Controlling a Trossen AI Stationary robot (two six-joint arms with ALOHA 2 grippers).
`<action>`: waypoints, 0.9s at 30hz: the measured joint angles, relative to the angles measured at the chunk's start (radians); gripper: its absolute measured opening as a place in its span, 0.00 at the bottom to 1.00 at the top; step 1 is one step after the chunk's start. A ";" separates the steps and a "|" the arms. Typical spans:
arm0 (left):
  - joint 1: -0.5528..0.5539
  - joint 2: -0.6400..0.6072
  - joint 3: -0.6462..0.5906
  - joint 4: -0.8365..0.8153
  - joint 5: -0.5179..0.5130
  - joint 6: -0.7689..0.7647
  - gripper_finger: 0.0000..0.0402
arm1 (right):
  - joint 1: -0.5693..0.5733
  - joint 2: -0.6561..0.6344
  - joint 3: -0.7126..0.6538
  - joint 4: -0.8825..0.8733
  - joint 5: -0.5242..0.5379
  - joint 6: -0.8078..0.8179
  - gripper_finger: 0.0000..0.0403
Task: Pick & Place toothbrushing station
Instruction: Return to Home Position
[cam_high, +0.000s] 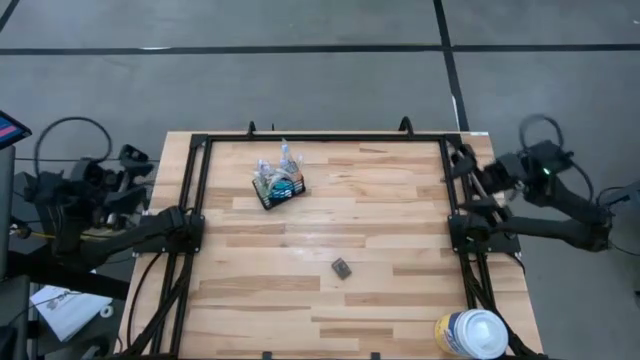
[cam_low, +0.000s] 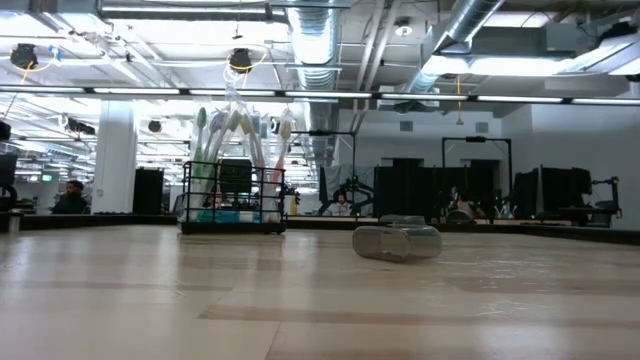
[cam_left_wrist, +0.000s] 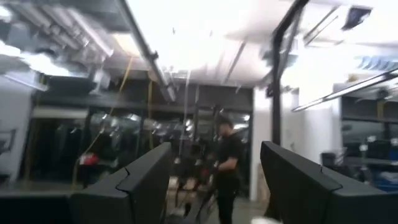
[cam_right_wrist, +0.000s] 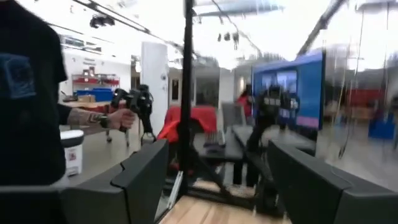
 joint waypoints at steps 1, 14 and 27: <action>0.000 -0.008 0.006 0.005 0.012 0.000 0.60 | 0.002 -0.044 -0.034 0.010 0.008 -0.015 0.66; 0.024 -0.012 -0.058 -0.075 0.028 -0.036 0.60 | 0.009 -0.393 -0.340 0.042 0.095 -0.007 0.66; 0.024 -0.014 -0.295 -0.017 -0.043 -0.048 0.60 | 0.019 -0.424 -0.602 0.180 0.161 0.090 0.66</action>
